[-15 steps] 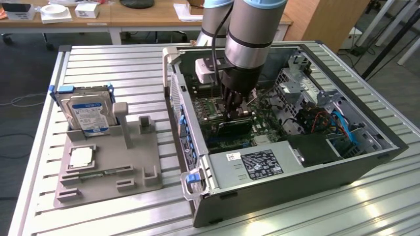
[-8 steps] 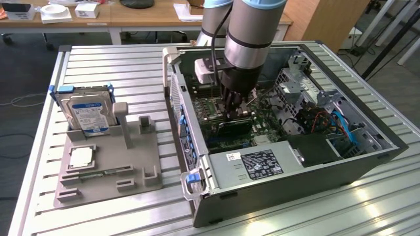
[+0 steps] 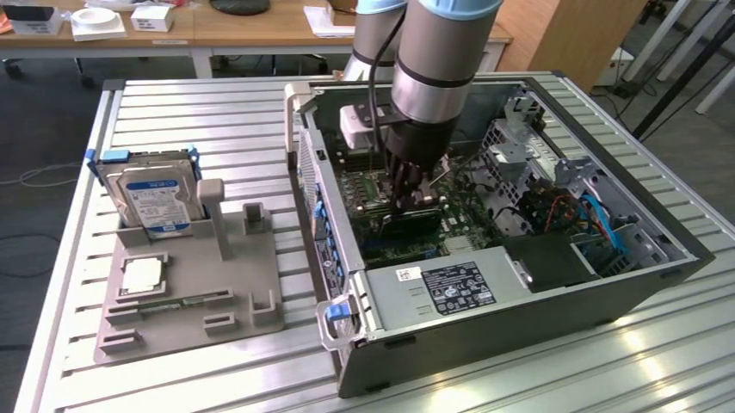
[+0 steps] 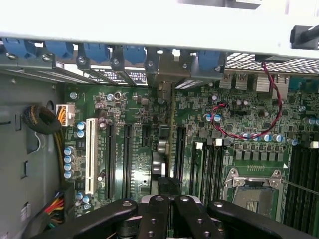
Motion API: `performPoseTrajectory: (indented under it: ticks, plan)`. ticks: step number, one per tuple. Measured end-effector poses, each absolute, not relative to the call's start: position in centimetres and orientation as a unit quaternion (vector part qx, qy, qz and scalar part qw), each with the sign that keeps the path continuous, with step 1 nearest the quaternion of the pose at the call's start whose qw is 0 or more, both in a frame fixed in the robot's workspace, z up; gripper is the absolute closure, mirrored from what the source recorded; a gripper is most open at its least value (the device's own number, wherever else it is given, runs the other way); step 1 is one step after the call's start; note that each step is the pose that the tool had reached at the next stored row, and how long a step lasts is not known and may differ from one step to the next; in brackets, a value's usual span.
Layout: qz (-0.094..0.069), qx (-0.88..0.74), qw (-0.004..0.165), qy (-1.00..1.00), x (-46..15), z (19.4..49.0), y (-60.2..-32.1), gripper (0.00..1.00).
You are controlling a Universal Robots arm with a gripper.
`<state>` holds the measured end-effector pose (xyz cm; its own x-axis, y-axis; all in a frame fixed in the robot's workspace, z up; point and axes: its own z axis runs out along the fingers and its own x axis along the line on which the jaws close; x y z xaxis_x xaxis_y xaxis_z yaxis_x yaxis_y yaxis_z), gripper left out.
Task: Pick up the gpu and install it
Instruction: 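Press down on the gpu until it lock into place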
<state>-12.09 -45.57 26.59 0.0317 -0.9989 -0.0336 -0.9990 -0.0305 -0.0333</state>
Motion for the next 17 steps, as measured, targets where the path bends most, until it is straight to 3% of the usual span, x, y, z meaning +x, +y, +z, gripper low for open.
performPoseTrajectory:
  ticks: [17]
  plan:
    - [0.001, -0.718, 0.024, 0.696, -12.25, 26.09, -45.59, 0.90]
